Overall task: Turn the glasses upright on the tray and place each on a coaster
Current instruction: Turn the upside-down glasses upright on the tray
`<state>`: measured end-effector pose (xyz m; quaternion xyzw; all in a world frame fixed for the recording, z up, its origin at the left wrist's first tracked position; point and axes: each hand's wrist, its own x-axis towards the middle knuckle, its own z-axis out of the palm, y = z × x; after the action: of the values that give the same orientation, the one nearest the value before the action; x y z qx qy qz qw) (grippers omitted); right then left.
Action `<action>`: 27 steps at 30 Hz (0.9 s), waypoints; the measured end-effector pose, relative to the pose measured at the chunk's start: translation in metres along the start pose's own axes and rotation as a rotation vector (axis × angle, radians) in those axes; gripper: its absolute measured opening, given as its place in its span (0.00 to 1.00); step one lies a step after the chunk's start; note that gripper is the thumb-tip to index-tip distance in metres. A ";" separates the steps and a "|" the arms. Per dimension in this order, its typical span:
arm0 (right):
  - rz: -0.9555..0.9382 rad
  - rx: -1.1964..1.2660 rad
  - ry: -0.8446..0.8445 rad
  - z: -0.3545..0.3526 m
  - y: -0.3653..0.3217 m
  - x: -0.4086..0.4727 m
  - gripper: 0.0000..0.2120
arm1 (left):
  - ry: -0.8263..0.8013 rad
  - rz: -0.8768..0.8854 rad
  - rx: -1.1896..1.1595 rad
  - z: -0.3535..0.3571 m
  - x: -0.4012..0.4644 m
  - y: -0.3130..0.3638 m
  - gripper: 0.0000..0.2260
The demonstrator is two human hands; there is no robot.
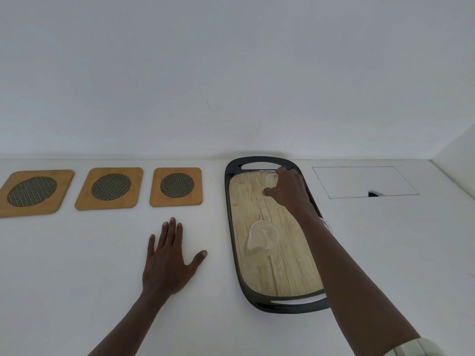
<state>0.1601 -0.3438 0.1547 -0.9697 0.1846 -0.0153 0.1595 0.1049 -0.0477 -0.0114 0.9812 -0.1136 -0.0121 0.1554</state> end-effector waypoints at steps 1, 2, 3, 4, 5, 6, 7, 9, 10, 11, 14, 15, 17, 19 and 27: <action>0.004 -0.006 -0.013 0.000 0.000 0.000 0.33 | 0.001 0.000 -0.002 0.000 0.000 0.000 0.48; 0.008 -0.012 -0.028 -0.001 -0.001 0.000 0.36 | 0.002 0.001 -0.004 0.000 0.000 0.000 0.48; 0.013 -0.017 -0.044 -0.001 -0.001 0.000 0.38 | 0.002 0.001 -0.006 0.000 0.000 0.001 0.48; 0.017 -0.019 -0.056 -0.002 -0.002 -0.001 0.40 | 0.001 0.001 -0.007 0.000 0.001 0.001 0.48; 0.019 -0.018 -0.060 -0.003 -0.002 -0.002 0.42 | 0.001 0.000 -0.010 -0.001 0.001 0.001 0.48; 0.017 -0.012 -0.056 -0.005 -0.002 -0.003 0.42 | 0.002 -0.001 -0.011 -0.001 0.000 0.001 0.48; 0.014 -0.002 -0.046 -0.007 -0.003 -0.004 0.42 | 0.002 -0.001 -0.009 -0.001 0.000 0.001 0.48; 0.005 0.031 -0.014 -0.013 -0.004 -0.007 0.40 | -0.004 -0.003 0.003 -0.001 0.000 0.001 0.48; -0.004 0.046 0.010 -0.017 -0.005 -0.009 0.38 | -0.007 -0.003 0.004 -0.001 0.000 0.001 0.48; -0.017 0.065 0.043 -0.021 -0.005 -0.012 0.36 | -0.005 -0.003 0.004 -0.001 0.000 0.001 0.47; -0.069 0.171 0.169 -0.033 -0.008 -0.026 0.32 | -0.003 0.003 0.004 -0.003 -0.001 0.001 0.47; -0.086 0.213 0.210 -0.036 -0.010 -0.033 0.32 | -0.006 0.004 0.007 -0.003 -0.002 0.001 0.47; -0.115 0.278 0.275 -0.041 -0.012 -0.047 0.31 | -0.011 0.007 0.004 -0.004 -0.002 0.001 0.47; -0.132 0.320 0.311 -0.044 -0.014 -0.062 0.29 | -0.022 0.012 0.007 -0.005 -0.003 0.000 0.47; -0.142 0.351 0.325 -0.031 -0.013 -0.116 0.24 | -0.029 0.033 -0.002 -0.007 -0.009 -0.002 0.45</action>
<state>0.0543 -0.2996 0.1921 -0.9225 0.1336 -0.2140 0.2923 0.0971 -0.0417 -0.0054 0.9788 -0.1318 -0.0239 0.1550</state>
